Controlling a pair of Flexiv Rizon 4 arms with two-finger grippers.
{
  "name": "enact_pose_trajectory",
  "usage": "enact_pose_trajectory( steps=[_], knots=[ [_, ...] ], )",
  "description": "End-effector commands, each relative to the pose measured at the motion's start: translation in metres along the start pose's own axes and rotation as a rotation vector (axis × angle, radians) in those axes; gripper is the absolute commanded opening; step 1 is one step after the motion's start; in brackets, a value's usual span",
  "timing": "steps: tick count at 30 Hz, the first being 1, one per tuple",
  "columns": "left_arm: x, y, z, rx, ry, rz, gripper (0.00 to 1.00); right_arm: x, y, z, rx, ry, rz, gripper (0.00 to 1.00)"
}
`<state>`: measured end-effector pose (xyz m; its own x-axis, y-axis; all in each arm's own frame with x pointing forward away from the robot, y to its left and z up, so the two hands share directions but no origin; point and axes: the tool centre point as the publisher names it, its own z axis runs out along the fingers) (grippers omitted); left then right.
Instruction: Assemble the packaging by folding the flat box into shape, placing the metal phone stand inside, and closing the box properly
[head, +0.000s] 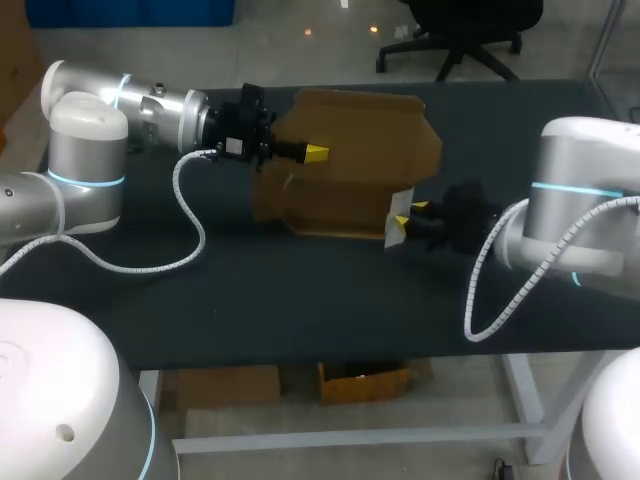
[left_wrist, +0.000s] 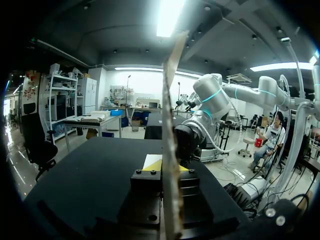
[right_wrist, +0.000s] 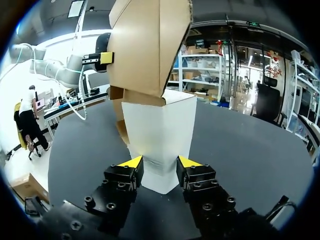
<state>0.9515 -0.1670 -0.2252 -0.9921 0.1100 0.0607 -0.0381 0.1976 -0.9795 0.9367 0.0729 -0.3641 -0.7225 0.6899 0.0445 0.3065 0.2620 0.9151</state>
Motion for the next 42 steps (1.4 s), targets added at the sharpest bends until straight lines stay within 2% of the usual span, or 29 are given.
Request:
enact_pose_trajectory(
  steps=[1, 21, 42],
  knots=[
    [0.0003, 0.0019, 0.001, 0.001, 0.0, 0.0, 0.0, 0.0033, -0.0014, 0.0049, -0.015, -0.043, 0.008, 0.4],
    [0.0003, 0.0019, 0.001, 0.001, 0.0, 0.0, 0.0, 0.0079, -0.0006, 0.0085, -0.007, -0.159, 0.057, 0.4],
    [0.0003, 0.0019, 0.001, 0.001, 0.0, 0.0, 0.0, 0.0039, -0.0023, 0.0053, 0.0, -0.307, 0.151, 0.39]
  ],
)
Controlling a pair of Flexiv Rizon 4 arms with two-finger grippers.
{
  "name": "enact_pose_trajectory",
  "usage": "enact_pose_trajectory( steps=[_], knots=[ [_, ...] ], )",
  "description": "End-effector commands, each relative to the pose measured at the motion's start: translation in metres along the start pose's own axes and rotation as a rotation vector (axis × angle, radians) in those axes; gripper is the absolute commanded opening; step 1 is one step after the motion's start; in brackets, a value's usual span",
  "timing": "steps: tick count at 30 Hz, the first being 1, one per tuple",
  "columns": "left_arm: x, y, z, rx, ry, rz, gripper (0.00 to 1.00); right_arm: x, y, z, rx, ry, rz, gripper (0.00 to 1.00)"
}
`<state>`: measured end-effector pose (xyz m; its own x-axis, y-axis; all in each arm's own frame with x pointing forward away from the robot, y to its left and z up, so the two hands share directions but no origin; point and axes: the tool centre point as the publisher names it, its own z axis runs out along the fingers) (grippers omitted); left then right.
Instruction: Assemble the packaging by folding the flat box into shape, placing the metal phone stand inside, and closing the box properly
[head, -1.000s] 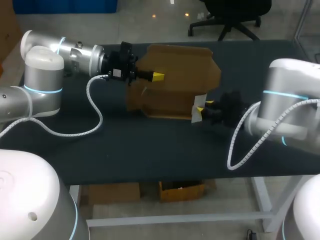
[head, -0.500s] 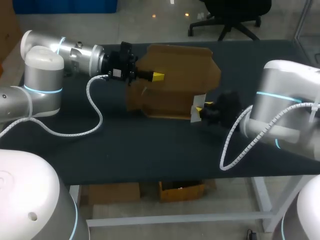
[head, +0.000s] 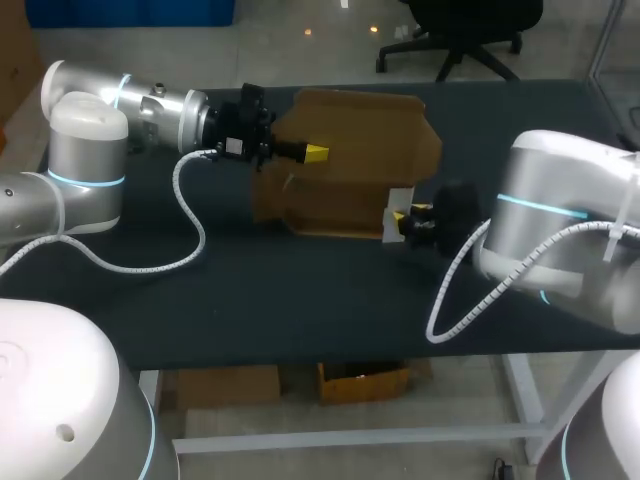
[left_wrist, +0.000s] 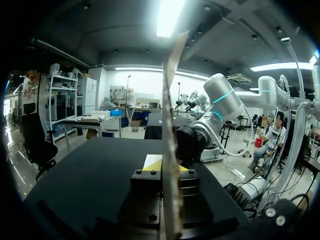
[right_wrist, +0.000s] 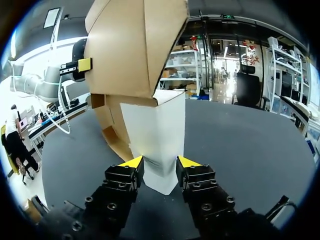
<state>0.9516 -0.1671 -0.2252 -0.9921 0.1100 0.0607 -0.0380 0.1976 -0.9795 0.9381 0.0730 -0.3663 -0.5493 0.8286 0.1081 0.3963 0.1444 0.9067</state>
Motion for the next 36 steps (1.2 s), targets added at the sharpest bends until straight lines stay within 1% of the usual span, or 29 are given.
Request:
enact_pose_trajectory(
  steps=[1, 8, 16, 29, 36],
  knots=[
    [0.0003, 0.0019, 0.0009, 0.001, 0.0, 0.0, 0.0, 0.0052, -0.0018, 0.0026, 0.003, -0.141, 0.004, 0.39],
    [0.0003, 0.0019, 0.0009, 0.001, 0.0, 0.0, 0.0, 0.0044, -0.0017, 0.0037, 0.02, -0.18, 0.016, 0.39],
    [0.0003, 0.0019, 0.0009, 0.001, 0.0, 0.0, 0.0, 0.0003, -0.0019, 0.0067, 0.038, -0.212, 0.033, 0.36],
    [0.0003, 0.0019, 0.0009, 0.001, 0.0, 0.0, 0.0, -0.0029, 0.0018, 0.0112, 0.07, -0.268, 0.04, 0.37],
    [0.0003, 0.0019, 0.0009, 0.001, 0.0, 0.0, 0.0, -0.0033, 0.0041, 0.0118, 0.091, -0.316, 0.057, 0.36]
  ],
)
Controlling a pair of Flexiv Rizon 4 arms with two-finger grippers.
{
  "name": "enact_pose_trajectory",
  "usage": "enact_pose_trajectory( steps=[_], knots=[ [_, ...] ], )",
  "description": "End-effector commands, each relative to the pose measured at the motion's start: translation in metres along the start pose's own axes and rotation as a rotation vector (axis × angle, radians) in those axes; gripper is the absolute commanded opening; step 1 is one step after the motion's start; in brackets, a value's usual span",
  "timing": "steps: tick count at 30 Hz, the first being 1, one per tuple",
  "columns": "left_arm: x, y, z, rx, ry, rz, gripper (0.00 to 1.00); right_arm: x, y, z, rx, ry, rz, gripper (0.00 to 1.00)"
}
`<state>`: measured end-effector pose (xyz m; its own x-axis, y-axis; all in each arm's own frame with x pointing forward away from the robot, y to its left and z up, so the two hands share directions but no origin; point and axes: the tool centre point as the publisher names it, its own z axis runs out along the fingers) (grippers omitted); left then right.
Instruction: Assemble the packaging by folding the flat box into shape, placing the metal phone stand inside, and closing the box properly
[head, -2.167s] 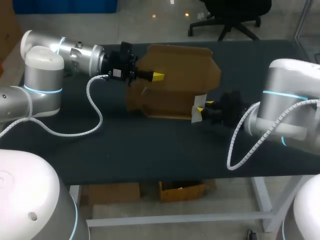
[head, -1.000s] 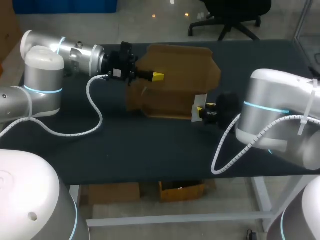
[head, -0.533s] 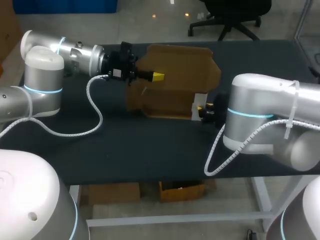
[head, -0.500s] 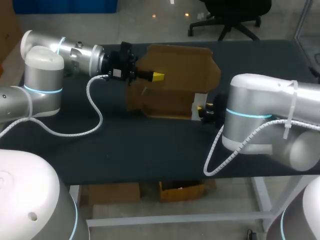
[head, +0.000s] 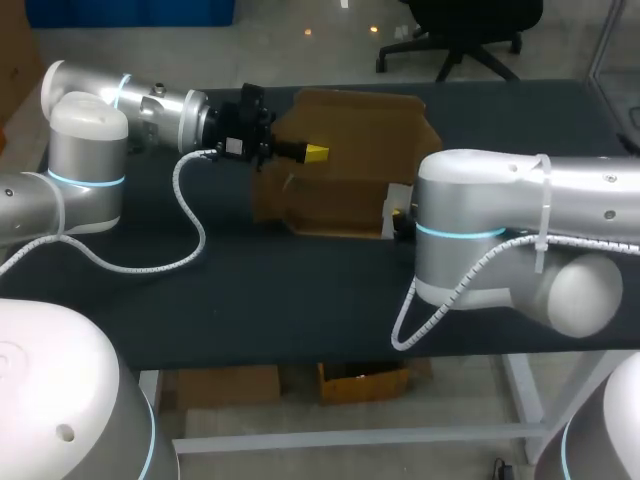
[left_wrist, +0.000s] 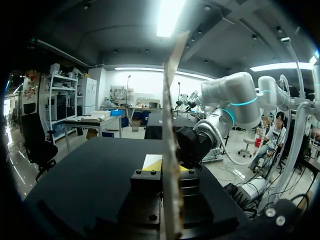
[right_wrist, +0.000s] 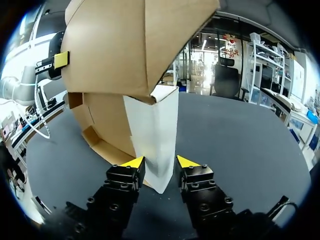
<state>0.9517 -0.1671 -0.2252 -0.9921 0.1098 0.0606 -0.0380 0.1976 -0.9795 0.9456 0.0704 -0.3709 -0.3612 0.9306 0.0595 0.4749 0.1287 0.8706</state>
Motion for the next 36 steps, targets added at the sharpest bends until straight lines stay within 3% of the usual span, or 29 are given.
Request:
enact_pose_trajectory(
  steps=[1, 8, 36],
  knots=[
    [0.0004, 0.0019, 0.0009, 0.001, 0.0, 0.0, 0.0, 0.0049, 0.0059, 0.0044, 0.019, -0.11, 0.009, 0.36],
    [0.0004, 0.0019, 0.0009, 0.001, 0.0, 0.0, 0.0, 0.0018, 0.0045, 0.0037, 0.028, -0.158, 0.051, 0.35],
    [0.0004, 0.0019, 0.0009, 0.001, 0.0, 0.0, 0.0, -0.0044, 0.0077, 0.0111, 0.037, -0.205, 0.13, 0.24]
  ],
)
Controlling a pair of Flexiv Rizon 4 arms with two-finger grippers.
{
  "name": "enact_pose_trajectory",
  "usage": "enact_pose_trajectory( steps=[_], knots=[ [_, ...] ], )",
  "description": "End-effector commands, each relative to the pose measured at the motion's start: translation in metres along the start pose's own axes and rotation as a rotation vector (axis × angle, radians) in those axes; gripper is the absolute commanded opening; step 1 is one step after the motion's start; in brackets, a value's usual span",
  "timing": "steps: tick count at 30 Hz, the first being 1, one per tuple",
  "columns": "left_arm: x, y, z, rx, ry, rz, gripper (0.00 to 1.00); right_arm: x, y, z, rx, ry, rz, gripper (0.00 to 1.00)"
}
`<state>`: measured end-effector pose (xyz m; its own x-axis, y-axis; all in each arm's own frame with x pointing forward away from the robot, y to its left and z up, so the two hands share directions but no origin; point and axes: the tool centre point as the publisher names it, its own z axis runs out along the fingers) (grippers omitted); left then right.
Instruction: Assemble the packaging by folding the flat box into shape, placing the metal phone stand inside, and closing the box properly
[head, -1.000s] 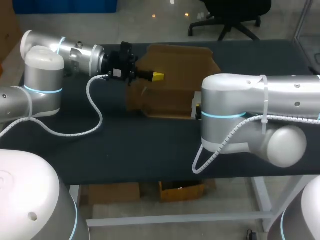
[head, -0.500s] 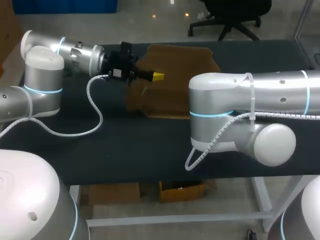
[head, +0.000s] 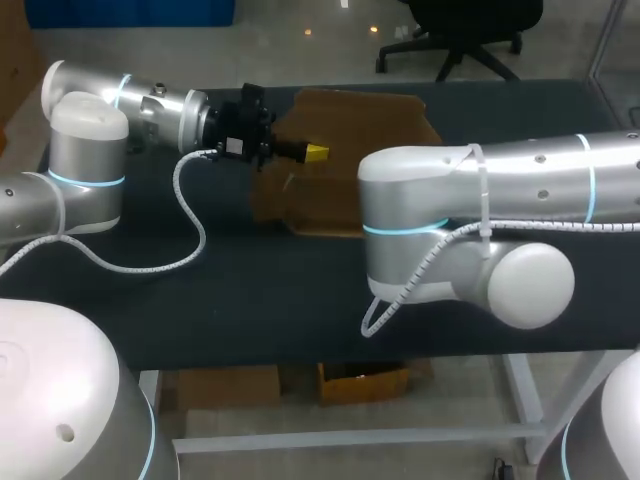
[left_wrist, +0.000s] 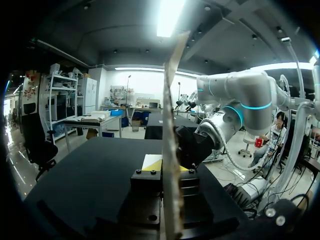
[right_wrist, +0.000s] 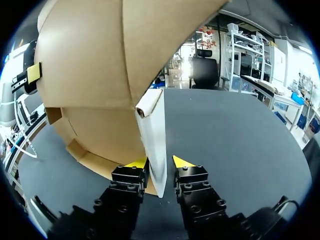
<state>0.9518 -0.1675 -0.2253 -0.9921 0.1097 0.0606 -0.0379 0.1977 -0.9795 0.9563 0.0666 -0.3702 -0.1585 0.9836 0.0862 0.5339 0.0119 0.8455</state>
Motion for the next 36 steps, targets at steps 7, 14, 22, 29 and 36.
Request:
enact_pose_trajectory(
  steps=[7, 14, 22, 29, 36],
  knots=[
    [0.0006, 0.0019, 0.0005, 0.001, 0.0, 0.0, 0.0, 0.0037, 0.0041, 0.0056, 0.004, -0.045, 0.01, 0.18],
    [0.0006, 0.0019, 0.0005, 0.001, 0.0, 0.0, 0.0, 0.0039, 0.0031, 0.0084, 0.013, -0.047, 0.022, 0.16],
    [0.0006, 0.0019, 0.0005, 0.001, 0.0, 0.0, 0.0, 0.0039, 0.0033, 0.0088, 0.015, -0.045, 0.03, 0.15],
    [0.0006, 0.0019, 0.0005, 0.001, 0.0, 0.0, 0.0, 0.0048, 0.0057, 0.0099, 0.017, -0.042, 0.033, 0.1],
    [0.0006, 0.0019, 0.0005, 0.001, 0.0, 0.0, 0.0, 0.0053, 0.0058, 0.0104, 0.022, -0.042, 0.037, 0.0]
  ],
)
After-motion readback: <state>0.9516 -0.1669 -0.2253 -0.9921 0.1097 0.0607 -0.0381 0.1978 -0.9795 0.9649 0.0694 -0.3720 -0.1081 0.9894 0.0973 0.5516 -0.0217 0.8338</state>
